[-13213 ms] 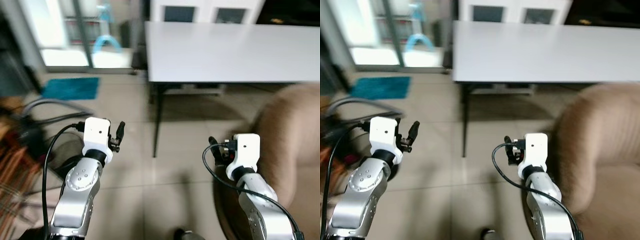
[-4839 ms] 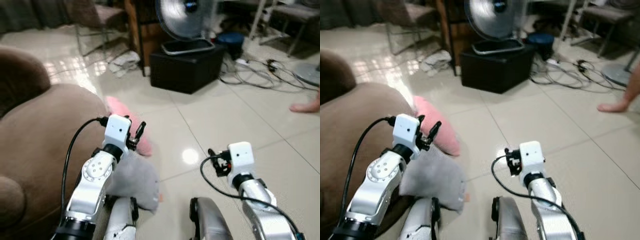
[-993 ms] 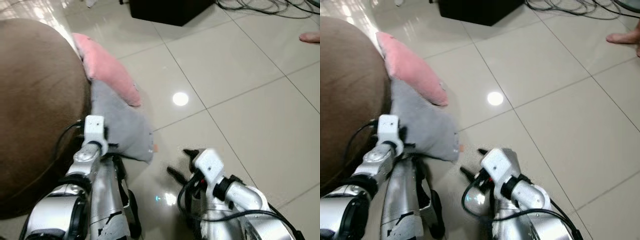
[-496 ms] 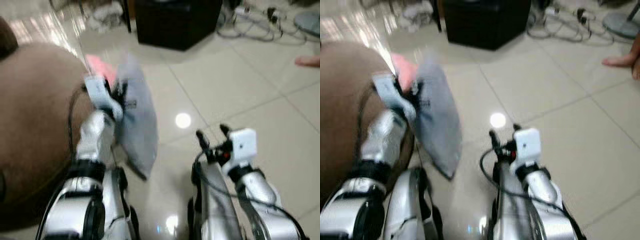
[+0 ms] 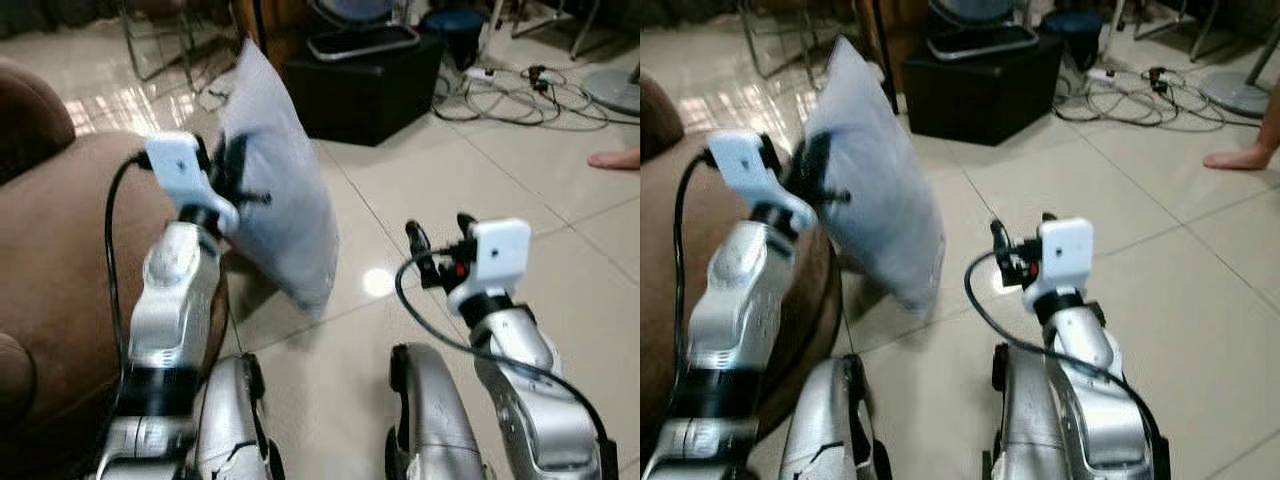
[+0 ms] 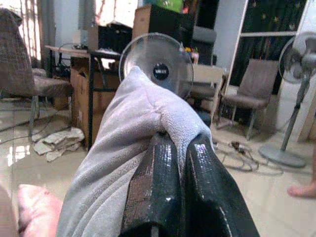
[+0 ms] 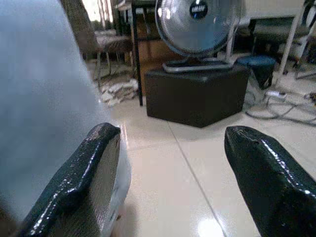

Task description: Move the pillow to the sofa from floor

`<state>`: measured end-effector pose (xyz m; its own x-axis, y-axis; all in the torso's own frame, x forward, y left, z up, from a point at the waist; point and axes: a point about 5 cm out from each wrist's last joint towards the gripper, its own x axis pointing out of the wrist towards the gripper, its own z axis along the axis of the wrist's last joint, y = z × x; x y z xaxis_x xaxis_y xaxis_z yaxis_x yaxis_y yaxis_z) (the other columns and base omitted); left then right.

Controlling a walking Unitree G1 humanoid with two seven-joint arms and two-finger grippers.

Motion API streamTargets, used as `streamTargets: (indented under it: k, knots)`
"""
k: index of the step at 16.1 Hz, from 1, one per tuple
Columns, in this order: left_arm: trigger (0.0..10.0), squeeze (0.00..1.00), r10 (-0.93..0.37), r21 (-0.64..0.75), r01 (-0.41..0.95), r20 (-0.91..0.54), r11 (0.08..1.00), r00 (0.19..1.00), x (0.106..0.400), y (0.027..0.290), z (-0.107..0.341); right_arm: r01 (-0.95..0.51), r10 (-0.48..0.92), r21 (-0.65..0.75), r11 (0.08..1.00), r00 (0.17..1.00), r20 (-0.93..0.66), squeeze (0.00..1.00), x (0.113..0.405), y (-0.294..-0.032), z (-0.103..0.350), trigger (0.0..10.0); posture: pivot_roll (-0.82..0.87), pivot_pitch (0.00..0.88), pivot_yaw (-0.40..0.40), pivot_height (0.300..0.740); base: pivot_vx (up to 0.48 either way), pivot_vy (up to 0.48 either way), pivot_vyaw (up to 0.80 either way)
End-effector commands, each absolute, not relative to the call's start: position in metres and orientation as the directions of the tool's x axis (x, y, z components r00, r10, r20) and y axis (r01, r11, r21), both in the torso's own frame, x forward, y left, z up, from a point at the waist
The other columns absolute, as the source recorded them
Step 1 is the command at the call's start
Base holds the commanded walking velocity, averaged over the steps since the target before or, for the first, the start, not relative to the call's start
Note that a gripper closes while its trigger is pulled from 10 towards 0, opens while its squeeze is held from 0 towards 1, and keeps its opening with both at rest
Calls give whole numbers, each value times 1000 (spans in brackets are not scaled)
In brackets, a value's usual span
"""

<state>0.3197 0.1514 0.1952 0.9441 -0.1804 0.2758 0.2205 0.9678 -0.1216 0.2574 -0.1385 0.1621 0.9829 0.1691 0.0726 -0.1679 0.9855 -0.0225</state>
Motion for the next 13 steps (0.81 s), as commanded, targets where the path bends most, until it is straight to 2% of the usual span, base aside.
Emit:
streamTargets:
  k: [1,3,7,13]
  knots:
    - [10000,0,-178,-103,216,290,971,940,314,151,201,-141,142,-22,990,987,78,0,258,-142,167,10000,-72,6,76,569,0,0,0]
    - [10000,0,-157,-98,182,219,979,963,306,148,182,-128,130,-34,991,989,67,0,262,-143,170,10000,-69,7,42,589,0,0,0]
    - [10000,0,-146,-65,161,184,985,972,302,147,177,-163,164,-32,986,985,49,0,267,-140,169,10000,-42,0,-7,619,0,0,0]
    - [10000,0,-145,-21,153,211,988,967,300,144,183,-180,181,-33,983,983,40,0,272,-139,169,10000,-38,0,-4,669,0,0,0]
